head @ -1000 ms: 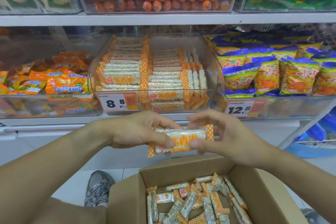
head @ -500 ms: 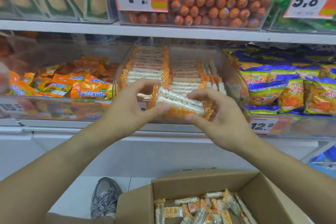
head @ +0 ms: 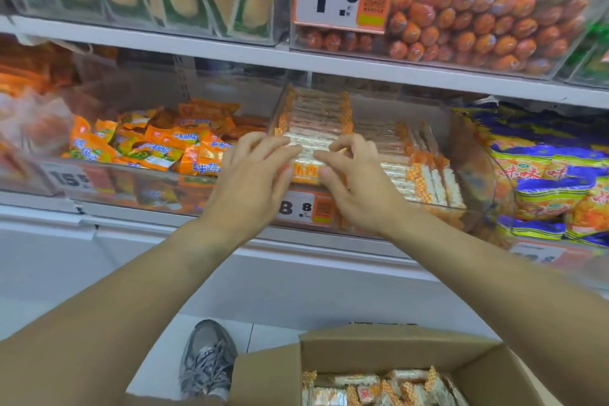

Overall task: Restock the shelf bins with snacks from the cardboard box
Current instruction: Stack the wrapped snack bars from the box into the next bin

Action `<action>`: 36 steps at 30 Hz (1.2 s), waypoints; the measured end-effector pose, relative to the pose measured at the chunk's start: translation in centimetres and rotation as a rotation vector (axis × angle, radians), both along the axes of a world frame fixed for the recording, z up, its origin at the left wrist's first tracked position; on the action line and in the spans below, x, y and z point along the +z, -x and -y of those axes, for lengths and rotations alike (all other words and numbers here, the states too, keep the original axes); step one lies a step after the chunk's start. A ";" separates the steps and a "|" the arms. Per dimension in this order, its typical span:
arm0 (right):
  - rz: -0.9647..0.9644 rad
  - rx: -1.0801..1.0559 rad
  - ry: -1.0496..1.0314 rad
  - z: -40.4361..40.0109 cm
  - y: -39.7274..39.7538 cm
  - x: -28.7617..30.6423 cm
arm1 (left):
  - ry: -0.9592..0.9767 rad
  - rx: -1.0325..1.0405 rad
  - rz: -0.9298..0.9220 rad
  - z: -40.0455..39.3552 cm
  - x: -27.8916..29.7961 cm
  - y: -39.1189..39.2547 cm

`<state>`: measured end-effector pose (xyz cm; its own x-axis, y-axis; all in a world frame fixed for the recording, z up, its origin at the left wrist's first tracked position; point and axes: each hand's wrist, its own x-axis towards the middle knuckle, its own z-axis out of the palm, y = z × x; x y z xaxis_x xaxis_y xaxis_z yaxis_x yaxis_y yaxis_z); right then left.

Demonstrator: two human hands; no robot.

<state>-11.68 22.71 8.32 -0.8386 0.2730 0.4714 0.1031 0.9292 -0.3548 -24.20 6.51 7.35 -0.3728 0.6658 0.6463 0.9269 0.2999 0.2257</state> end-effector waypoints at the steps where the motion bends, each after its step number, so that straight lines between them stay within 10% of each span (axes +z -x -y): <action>1: -0.001 -0.001 -0.030 0.2 0.1 -0.2 | 0.012 0.014 -0.032 -0.1 -0.2 0.0; 19: 0.057 -0.077 -0.195 0.6 0.3 -0.6 | -0.001 0.210 0.025 -1.2 -0.6 -0.4; 36: -0.400 -0.065 0.114 1.3 -10.0 -3.8 | -0.009 0.221 -0.067 -1.2 -0.4 -2.3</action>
<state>-1.71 21.37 4.50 -0.5746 0.3887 0.7202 -0.0071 0.8776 -0.4793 -21.92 7.72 6.97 -0.4648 0.5671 0.6800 0.8520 0.4954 0.1693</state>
